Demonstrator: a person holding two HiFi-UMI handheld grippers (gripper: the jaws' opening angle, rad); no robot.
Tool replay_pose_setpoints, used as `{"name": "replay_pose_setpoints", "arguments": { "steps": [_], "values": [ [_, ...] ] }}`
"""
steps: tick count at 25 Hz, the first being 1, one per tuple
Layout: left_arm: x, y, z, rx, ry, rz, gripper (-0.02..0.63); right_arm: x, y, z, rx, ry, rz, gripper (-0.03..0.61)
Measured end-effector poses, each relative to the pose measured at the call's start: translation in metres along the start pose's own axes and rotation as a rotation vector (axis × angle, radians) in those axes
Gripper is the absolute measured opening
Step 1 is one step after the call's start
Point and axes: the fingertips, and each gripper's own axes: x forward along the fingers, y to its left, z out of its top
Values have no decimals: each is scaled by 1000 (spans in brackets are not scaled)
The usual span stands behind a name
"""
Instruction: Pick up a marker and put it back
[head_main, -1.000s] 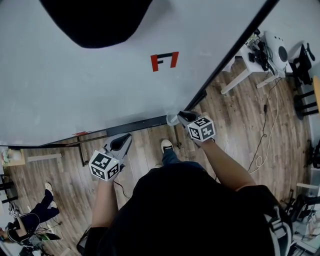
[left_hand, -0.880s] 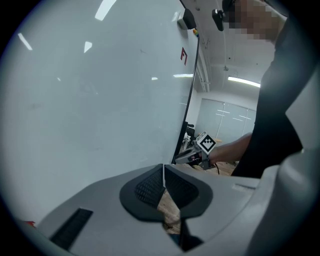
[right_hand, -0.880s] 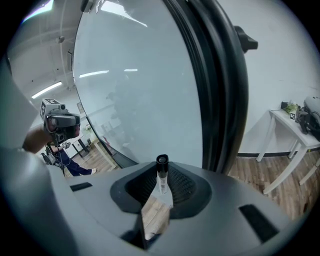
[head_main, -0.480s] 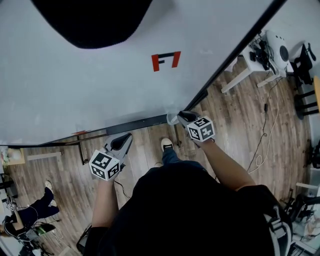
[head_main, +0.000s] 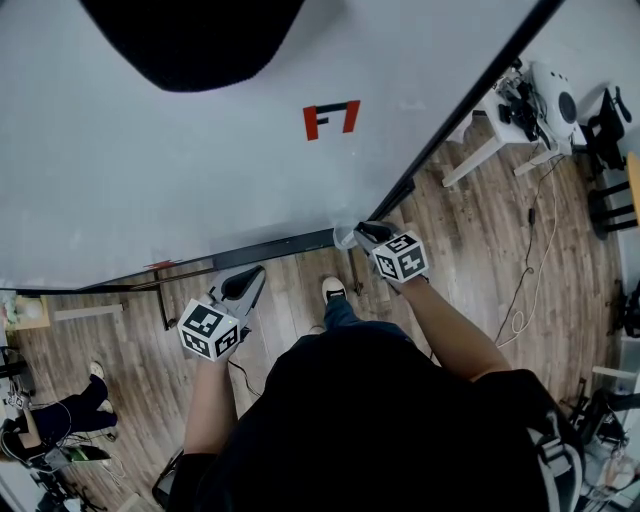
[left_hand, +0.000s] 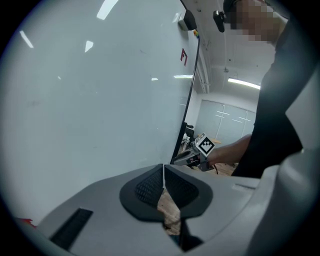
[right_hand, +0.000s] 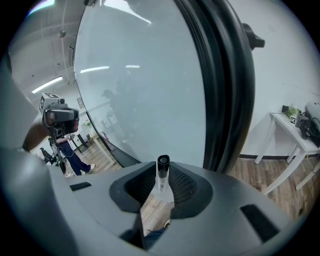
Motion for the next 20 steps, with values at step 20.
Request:
{"name": "replay_pose_setpoints", "arguments": {
  "steps": [20],
  "values": [
    [-6,-19,5,27,-21,-17,20,-51,-14,28,-20,-100,-88,115]
  ]
}}
